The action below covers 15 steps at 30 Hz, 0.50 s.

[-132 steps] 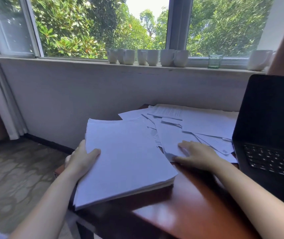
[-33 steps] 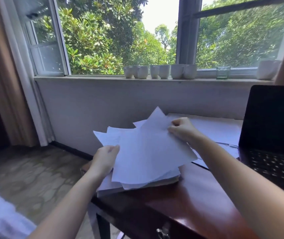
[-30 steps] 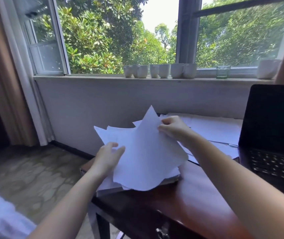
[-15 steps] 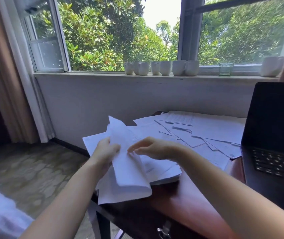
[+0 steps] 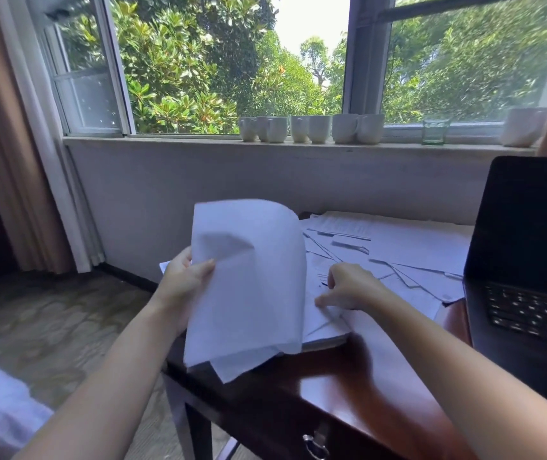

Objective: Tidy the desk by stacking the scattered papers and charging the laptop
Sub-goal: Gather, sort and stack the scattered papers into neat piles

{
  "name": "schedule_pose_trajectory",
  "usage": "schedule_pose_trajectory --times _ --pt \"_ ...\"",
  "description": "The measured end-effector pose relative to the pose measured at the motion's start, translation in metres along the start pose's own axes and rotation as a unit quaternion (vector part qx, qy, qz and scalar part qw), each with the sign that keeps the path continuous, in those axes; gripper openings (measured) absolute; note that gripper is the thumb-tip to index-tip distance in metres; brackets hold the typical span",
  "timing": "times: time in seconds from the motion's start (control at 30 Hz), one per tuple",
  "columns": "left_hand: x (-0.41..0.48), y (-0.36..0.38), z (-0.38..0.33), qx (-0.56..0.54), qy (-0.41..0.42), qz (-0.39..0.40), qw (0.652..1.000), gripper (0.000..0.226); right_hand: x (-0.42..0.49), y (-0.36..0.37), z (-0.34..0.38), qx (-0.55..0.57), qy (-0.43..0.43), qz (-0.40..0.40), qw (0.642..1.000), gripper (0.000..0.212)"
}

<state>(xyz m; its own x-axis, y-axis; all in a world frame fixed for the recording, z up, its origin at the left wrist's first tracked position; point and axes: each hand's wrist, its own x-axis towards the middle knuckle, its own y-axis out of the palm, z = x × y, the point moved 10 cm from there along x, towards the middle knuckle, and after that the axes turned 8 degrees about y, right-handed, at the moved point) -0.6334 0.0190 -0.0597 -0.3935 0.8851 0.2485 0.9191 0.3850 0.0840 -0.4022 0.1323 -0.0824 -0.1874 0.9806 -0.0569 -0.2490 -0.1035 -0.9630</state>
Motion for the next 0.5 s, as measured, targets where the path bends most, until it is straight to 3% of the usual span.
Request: schedule_pose_trajectory --times 0.07,0.17,0.27,0.37,0.43,0.5 --pt "-0.002 -0.014 0.01 0.1 -0.017 -0.025 0.995 0.026 -0.003 0.001 0.0 0.053 -0.016 0.033 0.998 0.016" --pt "-0.003 -0.032 0.026 0.189 -0.053 -0.048 0.979 0.037 -0.009 0.002 0.002 0.164 -0.034 0.073 0.983 0.019" --pt "-0.004 -0.039 0.022 0.233 -0.058 -0.077 0.968 0.04 0.003 -0.023 -0.015 0.286 -0.006 -0.049 0.957 0.013" --pt "-0.003 -0.036 0.016 0.262 -0.048 -0.089 0.96 0.057 0.01 -0.05 -0.055 0.449 0.047 -0.19 0.872 0.009" --pt "-0.002 -0.035 0.02 0.282 -0.044 -0.096 0.954 0.058 0.008 -0.046 -0.073 0.576 0.06 -0.187 0.794 0.003" --pt "-0.002 -0.032 0.022 0.307 -0.033 -0.096 0.946 0.052 0.004 -0.03 -0.075 0.659 0.052 -0.118 0.741 0.009"
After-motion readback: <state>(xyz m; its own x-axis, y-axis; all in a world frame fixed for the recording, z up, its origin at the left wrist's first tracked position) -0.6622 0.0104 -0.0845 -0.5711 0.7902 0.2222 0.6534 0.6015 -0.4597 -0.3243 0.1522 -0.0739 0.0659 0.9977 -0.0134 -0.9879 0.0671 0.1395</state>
